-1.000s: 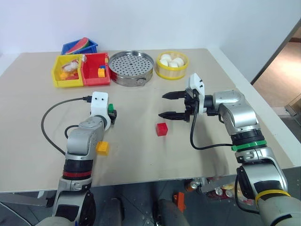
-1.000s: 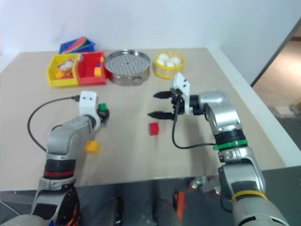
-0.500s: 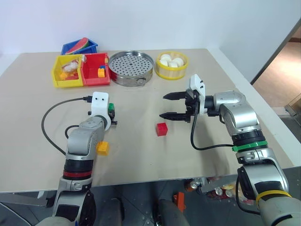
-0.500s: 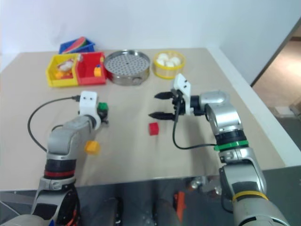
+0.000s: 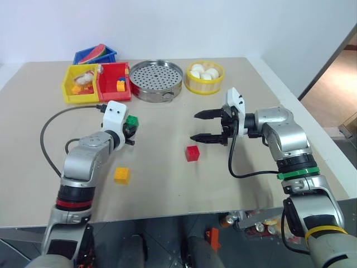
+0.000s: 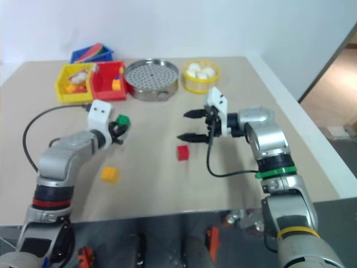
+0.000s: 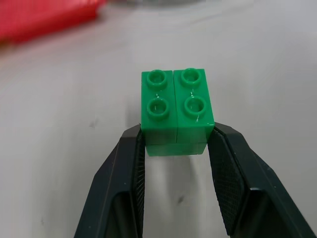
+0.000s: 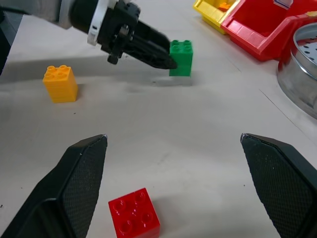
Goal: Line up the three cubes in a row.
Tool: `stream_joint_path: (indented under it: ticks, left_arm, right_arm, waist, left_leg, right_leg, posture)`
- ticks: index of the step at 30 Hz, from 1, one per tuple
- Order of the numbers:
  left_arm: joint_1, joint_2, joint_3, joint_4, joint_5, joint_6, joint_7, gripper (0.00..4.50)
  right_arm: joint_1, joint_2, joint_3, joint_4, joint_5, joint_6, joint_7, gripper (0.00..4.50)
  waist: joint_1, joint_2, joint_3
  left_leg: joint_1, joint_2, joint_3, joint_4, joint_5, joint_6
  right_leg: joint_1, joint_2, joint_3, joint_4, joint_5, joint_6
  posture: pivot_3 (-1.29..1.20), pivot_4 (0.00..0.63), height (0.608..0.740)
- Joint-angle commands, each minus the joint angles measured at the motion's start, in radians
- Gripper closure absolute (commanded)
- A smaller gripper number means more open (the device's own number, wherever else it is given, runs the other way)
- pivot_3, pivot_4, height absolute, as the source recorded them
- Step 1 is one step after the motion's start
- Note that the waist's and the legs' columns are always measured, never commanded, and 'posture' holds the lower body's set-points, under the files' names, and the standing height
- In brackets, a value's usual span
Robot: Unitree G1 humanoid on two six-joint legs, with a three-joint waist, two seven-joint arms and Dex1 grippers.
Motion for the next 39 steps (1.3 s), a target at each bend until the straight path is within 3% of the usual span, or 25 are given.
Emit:
stream_joint_path:
  ticks: [1, 10, 16, 26, 39]
  left_arm:
    - [-0.010, 0.107, -0.036, -0.085, -0.035, -0.073, -0.168, 3.21]
    - [0.011, 0.244, -0.118, -0.052, -0.088, -0.274, -0.500, 3.21]
    - [-0.001, 0.249, -0.195, 0.007, -0.091, -0.361, -0.660, 3.21]
    - [-0.085, 0.192, -0.323, 0.100, -0.026, -0.309, -0.695, 3.21]
    - [-0.087, 0.190, -0.352, 0.118, 0.018, -0.360, -0.739, 3.21]
  right_arm:
    - [-0.011, -0.019, -0.030, -0.042, 0.021, -0.003, 0.004, 0.00]
    - [-0.001, -0.024, -0.029, -0.045, 0.020, -0.021, -0.003, 0.00]
    - [0.008, -0.032, -0.031, -0.047, 0.018, -0.028, -0.006, 0.00]
    - [0.034, -0.056, -0.037, -0.063, 0.017, -0.031, -0.019, 0.00]
    - [0.055, -0.065, -0.046, -0.089, 0.049, 0.010, -0.018, 0.00]
  waist:
    - [0.000, 0.000, 0.000]
    - [0.000, 0.000, 0.000]
    - [0.000, 0.000, 0.000]
    - [0.000, 0.000, 0.000]
    - [-0.001, 0.000, 0.000]
  left_leg:
    - [0.000, 0.000, 0.000, 0.000, 0.000, 0.000]
    - [0.000, 0.000, 0.000, -0.001, 0.000, 0.000]
    - [-0.001, 0.000, 0.001, -0.001, 0.000, 0.000]
    - [-0.001, 0.000, 0.000, 0.000, 0.000, 0.000]
    - [-0.001, 0.000, 0.000, 0.000, 0.000, 0.001]
  right_leg:
    - [0.000, 0.000, 0.000, 0.000, 0.000, 0.000]
    - [-0.001, 0.000, 0.000, 0.000, -0.001, -0.001]
    - [-0.002, 0.000, 0.000, 0.000, -0.001, -0.001]
    - [-0.002, 0.000, 0.000, 0.000, -0.001, -0.001]
    - [-0.002, 0.001, 0.000, 0.001, -0.001, -0.001]
  posture:
    - [0.00, 0.150, 0.740]
    - [0.00, 0.150, 0.740]
    - [0.00, 0.150, 0.740]
    - [0.00, 0.150, 0.740]
    - [0.00, 0.150, 0.740]
